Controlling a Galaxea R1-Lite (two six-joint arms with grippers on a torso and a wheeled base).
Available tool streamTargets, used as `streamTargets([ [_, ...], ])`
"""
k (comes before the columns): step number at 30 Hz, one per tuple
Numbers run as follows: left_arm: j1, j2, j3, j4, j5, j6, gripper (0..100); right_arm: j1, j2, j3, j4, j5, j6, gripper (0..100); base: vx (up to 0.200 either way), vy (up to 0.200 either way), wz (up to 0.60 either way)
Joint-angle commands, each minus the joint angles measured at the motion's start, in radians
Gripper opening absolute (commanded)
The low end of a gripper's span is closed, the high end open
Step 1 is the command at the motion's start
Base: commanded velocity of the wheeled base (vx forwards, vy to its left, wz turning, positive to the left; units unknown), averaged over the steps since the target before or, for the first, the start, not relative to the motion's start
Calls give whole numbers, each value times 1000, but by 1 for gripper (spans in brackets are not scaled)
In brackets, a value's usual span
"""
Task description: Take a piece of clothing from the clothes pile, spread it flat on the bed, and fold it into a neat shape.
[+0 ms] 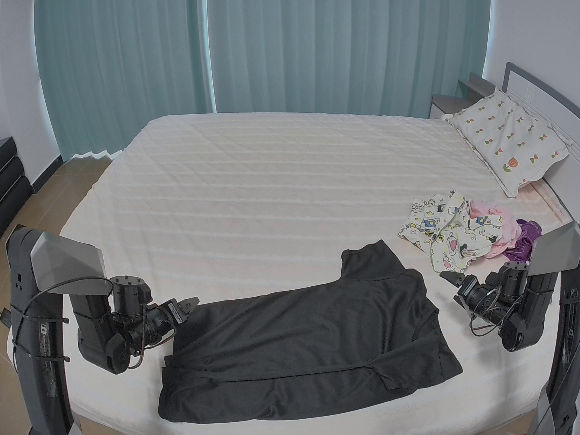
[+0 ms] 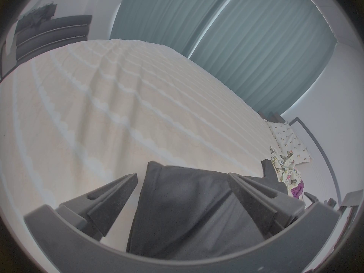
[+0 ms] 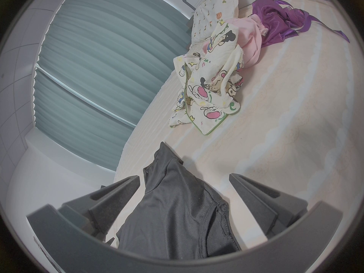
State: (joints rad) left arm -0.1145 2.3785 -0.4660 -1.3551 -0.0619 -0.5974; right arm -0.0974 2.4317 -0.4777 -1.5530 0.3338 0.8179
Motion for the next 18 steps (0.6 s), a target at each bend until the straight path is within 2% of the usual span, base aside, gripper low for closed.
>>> streamTargets([
  [1, 1, 65, -46, 5, 1, 24, 100, -1, -2, 2, -10, 1, 0, 100, 0, 0, 0],
  [9, -2, 91, -92, 47, 1, 50, 100, -1, -3, 4, -10, 1, 0, 100, 0, 0, 0],
  [10, -2, 96, -103, 59, 1, 50, 0, -1, -3, 4, -10, 1, 0, 100, 0, 0, 0],
  [15, -1, 94, -137, 99, 7, 48, 0, -1, -3, 4, -10, -1, 0, 100, 0, 0, 0],
  [18, 6, 94, -154, 97, 36, 48, 0, -1, -5, 4, -10, -1, 0, 100, 0, 0, 0],
])
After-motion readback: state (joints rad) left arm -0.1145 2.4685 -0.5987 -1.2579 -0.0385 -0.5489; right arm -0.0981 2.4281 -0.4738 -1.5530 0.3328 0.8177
